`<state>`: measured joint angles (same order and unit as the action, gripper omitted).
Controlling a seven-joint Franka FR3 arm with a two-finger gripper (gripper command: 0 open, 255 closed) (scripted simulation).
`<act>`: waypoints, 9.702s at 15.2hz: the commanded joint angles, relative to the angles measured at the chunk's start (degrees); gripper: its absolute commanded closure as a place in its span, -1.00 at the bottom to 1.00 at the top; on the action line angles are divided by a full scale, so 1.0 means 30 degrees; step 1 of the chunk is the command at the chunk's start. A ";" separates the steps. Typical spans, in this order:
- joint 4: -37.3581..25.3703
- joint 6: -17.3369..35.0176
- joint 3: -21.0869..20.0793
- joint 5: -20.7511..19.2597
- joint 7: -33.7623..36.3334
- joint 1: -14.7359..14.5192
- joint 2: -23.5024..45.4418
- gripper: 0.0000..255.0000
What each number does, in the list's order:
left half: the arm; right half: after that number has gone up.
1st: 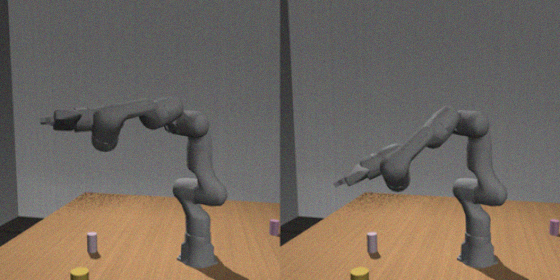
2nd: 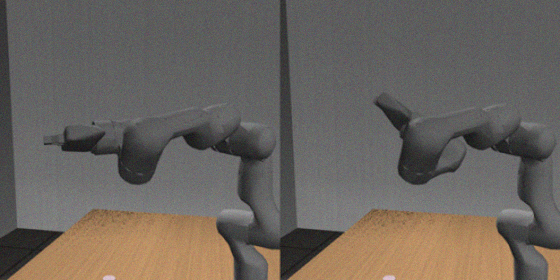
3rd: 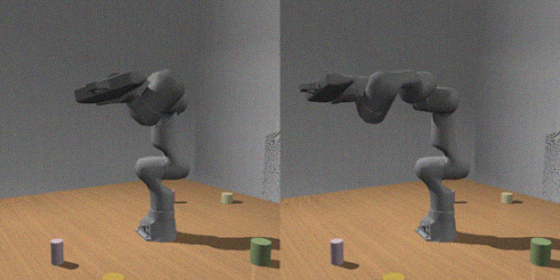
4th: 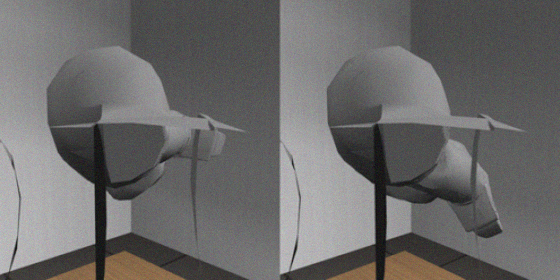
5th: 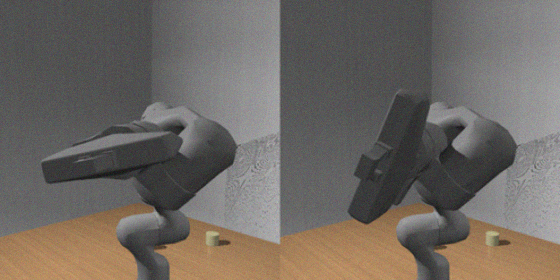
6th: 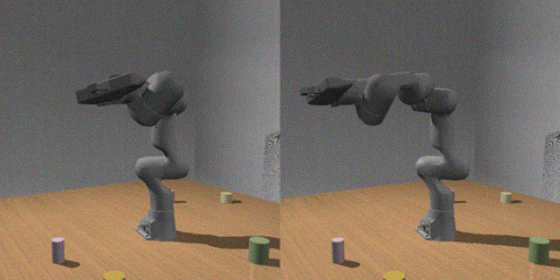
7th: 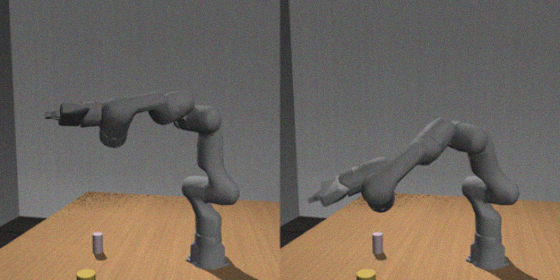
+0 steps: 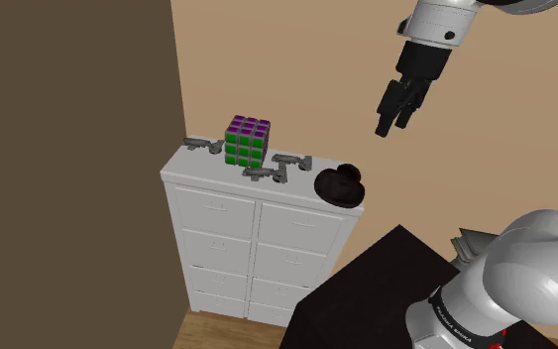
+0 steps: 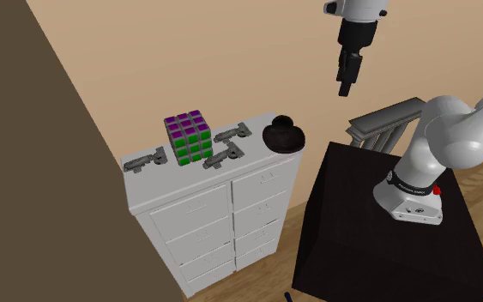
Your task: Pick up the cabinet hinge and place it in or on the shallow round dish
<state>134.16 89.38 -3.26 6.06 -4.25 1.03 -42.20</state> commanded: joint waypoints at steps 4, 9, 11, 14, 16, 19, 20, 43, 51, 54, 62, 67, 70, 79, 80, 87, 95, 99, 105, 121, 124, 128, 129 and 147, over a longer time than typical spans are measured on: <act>0.0146 0.1699 0.0067 -0.0339 -0.0522 0.0096 0.1665 -1.00; -0.0139 0.4356 0.0162 -0.0891 -0.1259 0.0267 0.4773 -1.00; -0.0437 0.5332 0.0192 -0.1113 -0.1509 0.0338 0.6106 -1.00; -0.1079 0.6675 0.0232 -0.1455 -0.1836 0.0444 0.8176 -1.00; -0.1634 0.7481 0.0256 -0.1690 -0.2024 0.0510 0.9590 -1.00; -0.2655 0.8541 0.0293 -0.2056 -0.2264 0.0600 1.1747 -1.00; -0.3045 0.8852 0.0306 -0.2182 -0.2335 0.0627 1.2473 -1.00; -1.7508 1.0314 0.0894 -0.4411 -0.3685 0.0606 2.8818 -1.00; -1.7215 1.1320 0.0943 -0.4466 -0.3649 0.0666 2.9528 -1.00; -1.7216 1.1320 0.0943 -0.4466 -0.3649 0.0666 2.9528 -1.00; -1.7237 1.1343 0.0948 -0.4467 -0.3668 0.0683 2.9569 1.00; -1.7198 1.1171 0.0937 -0.4457 -0.3667 0.0668 2.9360 1.00; -1.7173 1.0709 0.0919 -0.4430 -0.3720 0.0673 2.8871 1.00; -1.7389 0.9198 0.0872 -0.4346 -0.3889 0.0683 2.7571 1.00; -1.7450 0.9016 0.0868 -0.4337 -0.3909 0.0683 2.7448 1.00; -1.7943 0.7711 0.0840 -0.4274 -0.4048 0.0683 2.6631 1.00; -1.8828 0.6099 0.0816 -0.4207 -0.4213 0.0674 2.5896 1.00; -1.9377 0.5295 0.0809 -0.4179 -0.4293 0.0666 2.5638 1.00; -1.1368 0.8296 0.0897 -0.4249 -0.4406 0.1069 2.0599 1.00; 0.0252 1.2415 0.1449 -0.4637 -0.5020 0.1783 1.3001 1.00; 0.0542 1.3202 0.1460 -0.4713 -0.4913 0.1798 1.3503 1.00; 0.0870 1.4249 0.1477 -0.4829 -0.4760 0.1817 1.4228 1.00; 0.0944 1.4524 0.1482 -0.4862 -0.4718 0.1822 1.4430 1.00; -0.0164 1.2000 0.1335 -0.4564 -0.4886 0.1675 1.3021 -1.00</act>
<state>134.53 127.24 0.78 -7.82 -18.66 6.09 -2.23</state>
